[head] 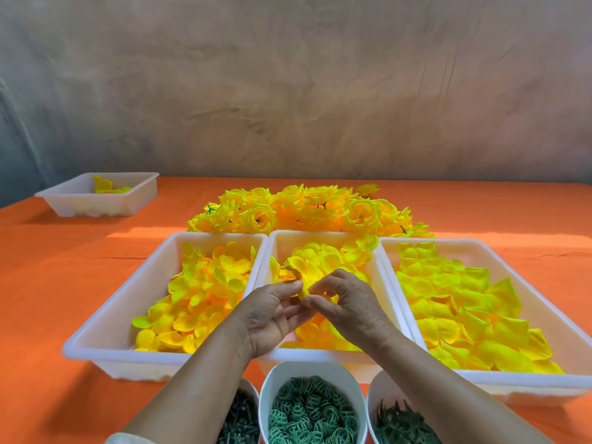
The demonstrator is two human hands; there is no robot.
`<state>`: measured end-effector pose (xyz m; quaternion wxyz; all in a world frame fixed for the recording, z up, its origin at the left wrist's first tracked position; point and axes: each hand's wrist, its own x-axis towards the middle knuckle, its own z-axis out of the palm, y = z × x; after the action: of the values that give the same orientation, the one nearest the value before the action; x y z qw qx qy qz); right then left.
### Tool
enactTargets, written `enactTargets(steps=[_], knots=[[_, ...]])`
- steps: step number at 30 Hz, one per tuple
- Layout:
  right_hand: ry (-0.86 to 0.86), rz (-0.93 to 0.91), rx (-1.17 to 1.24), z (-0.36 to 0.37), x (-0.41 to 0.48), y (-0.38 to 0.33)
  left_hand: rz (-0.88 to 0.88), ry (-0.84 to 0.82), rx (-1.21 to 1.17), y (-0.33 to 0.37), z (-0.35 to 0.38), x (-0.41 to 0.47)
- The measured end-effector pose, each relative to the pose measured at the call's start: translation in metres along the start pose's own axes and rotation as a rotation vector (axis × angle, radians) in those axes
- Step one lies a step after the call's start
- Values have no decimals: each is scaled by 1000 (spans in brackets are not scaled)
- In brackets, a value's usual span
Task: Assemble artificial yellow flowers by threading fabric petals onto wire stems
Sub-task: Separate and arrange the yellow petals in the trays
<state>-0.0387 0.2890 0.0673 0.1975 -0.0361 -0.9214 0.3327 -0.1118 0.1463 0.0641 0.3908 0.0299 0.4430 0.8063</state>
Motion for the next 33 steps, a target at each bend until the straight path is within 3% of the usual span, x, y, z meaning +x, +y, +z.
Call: enactTargets(steps=[21,33], knots=[[53,-41,-83,2,-3,1,-4,43,-10,-3,-1,0],[105,-21,0,2,-4,-2,1,68,9,-1,-2,2]])
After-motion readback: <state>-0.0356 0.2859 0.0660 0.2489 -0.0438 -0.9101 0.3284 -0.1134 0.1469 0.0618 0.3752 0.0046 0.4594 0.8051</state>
